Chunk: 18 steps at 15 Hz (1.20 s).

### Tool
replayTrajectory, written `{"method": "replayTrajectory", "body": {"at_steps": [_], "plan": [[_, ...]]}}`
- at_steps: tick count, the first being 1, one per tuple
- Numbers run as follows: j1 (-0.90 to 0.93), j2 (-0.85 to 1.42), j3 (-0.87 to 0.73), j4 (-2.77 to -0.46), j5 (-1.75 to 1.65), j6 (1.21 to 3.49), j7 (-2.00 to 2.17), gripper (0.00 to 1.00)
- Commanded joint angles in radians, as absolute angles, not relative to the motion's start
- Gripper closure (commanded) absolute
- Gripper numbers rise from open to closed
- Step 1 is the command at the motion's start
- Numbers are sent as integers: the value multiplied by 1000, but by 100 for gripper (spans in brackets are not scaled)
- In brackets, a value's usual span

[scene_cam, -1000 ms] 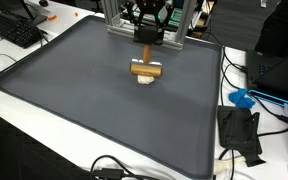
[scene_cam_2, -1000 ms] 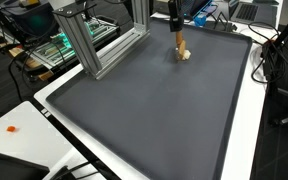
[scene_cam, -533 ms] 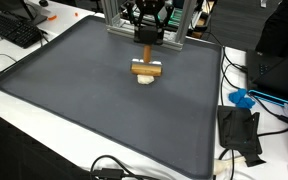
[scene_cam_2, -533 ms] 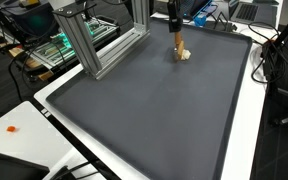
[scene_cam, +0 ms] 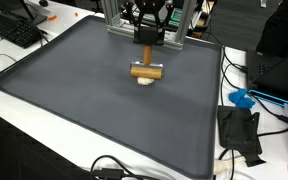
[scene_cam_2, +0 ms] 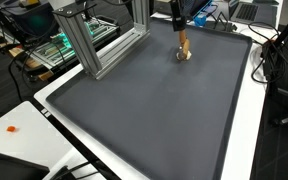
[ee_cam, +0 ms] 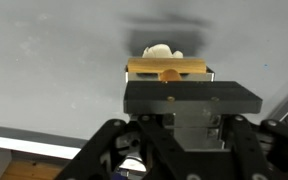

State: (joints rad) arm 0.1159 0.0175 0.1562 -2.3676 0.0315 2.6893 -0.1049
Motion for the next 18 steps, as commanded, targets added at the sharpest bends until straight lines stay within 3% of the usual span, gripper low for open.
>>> {"method": "replayTrajectory", "body": {"at_steps": [1, 13, 18], "plan": [[124, 39, 152, -2369, 47, 2729, -114, 72], [128, 105, 156, -2357, 31, 2813, -98, 72], [124, 82, 142, -2360, -12, 2735, -71, 72]]}}
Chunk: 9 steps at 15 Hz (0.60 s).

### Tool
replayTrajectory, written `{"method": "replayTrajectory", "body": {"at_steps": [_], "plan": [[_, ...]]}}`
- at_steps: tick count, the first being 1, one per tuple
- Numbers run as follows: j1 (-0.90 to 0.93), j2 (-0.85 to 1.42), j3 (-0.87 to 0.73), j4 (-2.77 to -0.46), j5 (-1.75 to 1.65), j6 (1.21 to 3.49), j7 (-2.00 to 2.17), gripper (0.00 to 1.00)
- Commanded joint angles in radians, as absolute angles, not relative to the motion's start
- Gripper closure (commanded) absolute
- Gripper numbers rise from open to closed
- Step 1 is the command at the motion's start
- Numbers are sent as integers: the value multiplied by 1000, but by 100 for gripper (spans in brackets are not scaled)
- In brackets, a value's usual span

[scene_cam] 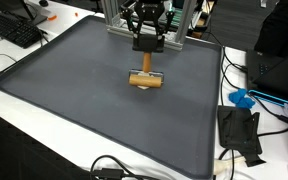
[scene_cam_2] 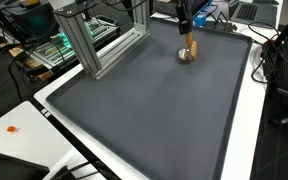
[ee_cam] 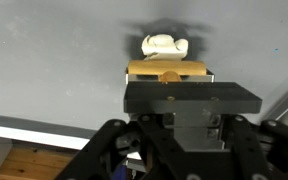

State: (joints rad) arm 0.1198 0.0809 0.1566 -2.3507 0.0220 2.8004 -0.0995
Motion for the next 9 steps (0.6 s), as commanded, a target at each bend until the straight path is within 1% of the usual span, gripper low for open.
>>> {"method": "replayTrajectory", "body": {"at_steps": [1, 9], "plan": [[123, 77, 138, -2361, -27, 2718, -59, 72], [119, 57, 132, -2349, -69, 2578, -26, 72]]}}
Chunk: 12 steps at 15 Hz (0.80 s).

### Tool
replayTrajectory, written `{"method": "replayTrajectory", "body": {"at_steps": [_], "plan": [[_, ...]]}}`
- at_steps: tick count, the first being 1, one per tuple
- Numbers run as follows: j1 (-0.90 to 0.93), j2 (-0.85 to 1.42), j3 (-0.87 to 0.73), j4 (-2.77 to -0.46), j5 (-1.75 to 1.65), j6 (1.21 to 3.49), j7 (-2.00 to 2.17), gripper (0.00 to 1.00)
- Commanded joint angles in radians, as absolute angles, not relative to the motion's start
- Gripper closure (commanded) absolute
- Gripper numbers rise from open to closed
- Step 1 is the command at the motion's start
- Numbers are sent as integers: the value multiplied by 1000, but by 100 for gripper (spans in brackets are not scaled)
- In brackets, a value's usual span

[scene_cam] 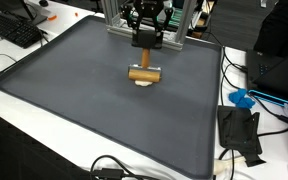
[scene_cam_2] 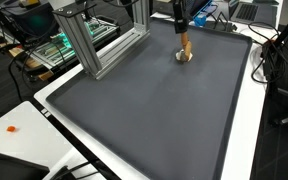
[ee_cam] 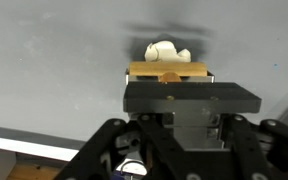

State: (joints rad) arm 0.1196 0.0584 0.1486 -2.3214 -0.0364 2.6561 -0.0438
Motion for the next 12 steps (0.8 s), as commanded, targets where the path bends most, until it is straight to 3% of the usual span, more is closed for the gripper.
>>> {"method": "replayTrajectory", "body": {"at_steps": [1, 8, 12], "plan": [[118, 57, 132, -2348, -62, 2567, -34, 72], [112, 42, 122, -2349, -66, 2488, -38, 72], [119, 40, 133, -2358, -2, 2557, -119, 72]]}}
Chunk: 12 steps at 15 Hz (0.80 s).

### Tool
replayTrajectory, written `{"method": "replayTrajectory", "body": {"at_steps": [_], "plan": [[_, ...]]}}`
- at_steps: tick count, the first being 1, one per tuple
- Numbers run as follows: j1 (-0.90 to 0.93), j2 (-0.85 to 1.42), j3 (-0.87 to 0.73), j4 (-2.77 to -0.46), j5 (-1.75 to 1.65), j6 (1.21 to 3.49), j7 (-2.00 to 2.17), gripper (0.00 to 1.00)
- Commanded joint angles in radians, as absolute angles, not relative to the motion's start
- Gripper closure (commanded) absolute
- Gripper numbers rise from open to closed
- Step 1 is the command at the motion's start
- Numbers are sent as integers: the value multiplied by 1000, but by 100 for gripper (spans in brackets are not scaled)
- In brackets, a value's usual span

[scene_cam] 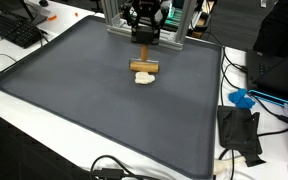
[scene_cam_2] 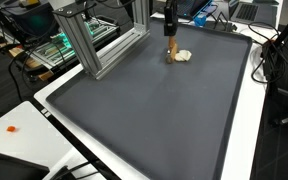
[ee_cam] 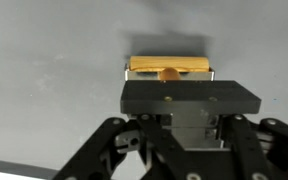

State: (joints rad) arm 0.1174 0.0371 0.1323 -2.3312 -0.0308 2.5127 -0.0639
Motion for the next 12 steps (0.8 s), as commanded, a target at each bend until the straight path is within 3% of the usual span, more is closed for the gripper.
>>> {"method": "replayTrajectory", "body": {"at_steps": [1, 12], "plan": [[121, 40, 136, -2358, 2, 2570, -132, 72], [123, 16, 147, -2350, 66, 2601, -281, 72]]}}
